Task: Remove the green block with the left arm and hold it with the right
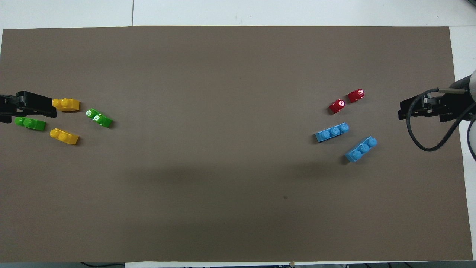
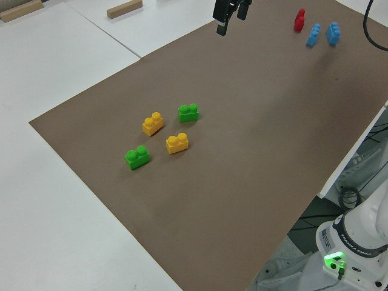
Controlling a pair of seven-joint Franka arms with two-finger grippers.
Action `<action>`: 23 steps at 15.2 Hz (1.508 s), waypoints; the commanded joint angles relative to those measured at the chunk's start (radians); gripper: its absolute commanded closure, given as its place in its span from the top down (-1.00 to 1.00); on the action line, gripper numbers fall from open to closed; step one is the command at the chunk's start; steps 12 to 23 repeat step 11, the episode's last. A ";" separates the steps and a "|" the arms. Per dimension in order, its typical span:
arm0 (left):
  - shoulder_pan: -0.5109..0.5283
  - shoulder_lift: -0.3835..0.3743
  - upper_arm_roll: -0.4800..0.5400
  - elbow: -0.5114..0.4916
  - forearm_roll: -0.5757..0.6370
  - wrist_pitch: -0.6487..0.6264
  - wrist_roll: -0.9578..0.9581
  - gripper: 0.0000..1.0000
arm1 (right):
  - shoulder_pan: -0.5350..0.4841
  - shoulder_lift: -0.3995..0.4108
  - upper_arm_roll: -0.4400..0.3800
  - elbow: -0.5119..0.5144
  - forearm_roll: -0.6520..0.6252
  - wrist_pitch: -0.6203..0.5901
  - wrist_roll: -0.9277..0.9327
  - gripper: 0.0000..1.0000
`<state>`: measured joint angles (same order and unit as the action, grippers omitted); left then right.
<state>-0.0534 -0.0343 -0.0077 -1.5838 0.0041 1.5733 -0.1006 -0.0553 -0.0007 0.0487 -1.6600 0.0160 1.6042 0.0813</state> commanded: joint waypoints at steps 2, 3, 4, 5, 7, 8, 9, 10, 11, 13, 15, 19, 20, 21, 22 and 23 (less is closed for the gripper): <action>-0.009 -0.029 0.006 -0.038 -0.010 0.024 -0.008 1.00 | -0.001 0.013 0.007 0.022 -0.018 -0.024 0.012 0.98; -0.011 -0.029 0.006 -0.041 -0.010 0.024 -0.008 1.00 | -0.001 0.013 0.007 0.022 -0.018 -0.024 0.017 0.98; -0.011 -0.030 0.006 -0.042 -0.010 0.024 -0.008 1.00 | -0.001 0.013 0.007 0.022 -0.018 -0.023 0.021 0.98; -0.011 -0.030 0.006 -0.042 -0.010 0.024 -0.008 1.00 | -0.001 0.013 0.007 0.022 -0.018 -0.023 0.023 0.98; -0.011 -0.030 0.006 -0.042 -0.010 0.024 -0.007 1.00 | -0.011 0.013 0.005 0.022 -0.019 -0.023 0.023 0.98; -0.011 -0.030 0.006 -0.042 -0.010 0.024 -0.007 1.00 | -0.012 0.013 0.003 0.022 -0.025 -0.023 0.023 0.98; -0.011 -0.030 0.006 -0.044 -0.010 0.024 -0.005 1.00 | -0.012 0.013 0.003 0.022 -0.039 -0.023 0.023 0.98; -0.011 -0.030 0.006 -0.044 -0.010 0.024 -0.005 1.00 | -0.012 0.013 0.003 0.022 -0.047 -0.023 0.023 0.98; -0.011 -0.030 0.006 -0.044 -0.010 0.024 -0.005 1.00 | -0.012 0.013 0.003 0.022 -0.047 -0.023 0.025 0.98; -0.011 -0.030 0.006 -0.044 -0.010 0.024 -0.005 1.00 | -0.012 0.013 0.003 0.022 -0.047 -0.023 0.025 0.98; -0.011 -0.030 0.006 -0.044 -0.010 0.024 -0.005 1.00 | -0.012 0.013 0.003 0.022 -0.047 -0.023 0.025 0.98; -0.011 -0.030 0.006 -0.044 -0.010 0.024 -0.005 1.00 | -0.012 0.013 0.003 0.022 -0.047 -0.023 0.025 0.98; -0.011 -0.030 0.006 -0.044 -0.010 0.024 -0.005 1.00 | -0.012 0.013 0.003 0.022 -0.047 -0.023 0.025 0.98; -0.011 -0.030 0.006 -0.044 -0.010 0.024 -0.005 1.00 | -0.012 0.013 0.003 0.022 -0.047 -0.023 0.025 0.98; -0.011 -0.030 0.006 -0.044 -0.010 0.024 -0.005 1.00 | -0.012 0.013 0.003 0.022 -0.047 -0.023 0.025 0.98; -0.011 -0.030 0.006 -0.044 -0.010 0.024 -0.005 1.00 | -0.012 0.013 0.003 0.022 -0.047 -0.023 0.025 0.98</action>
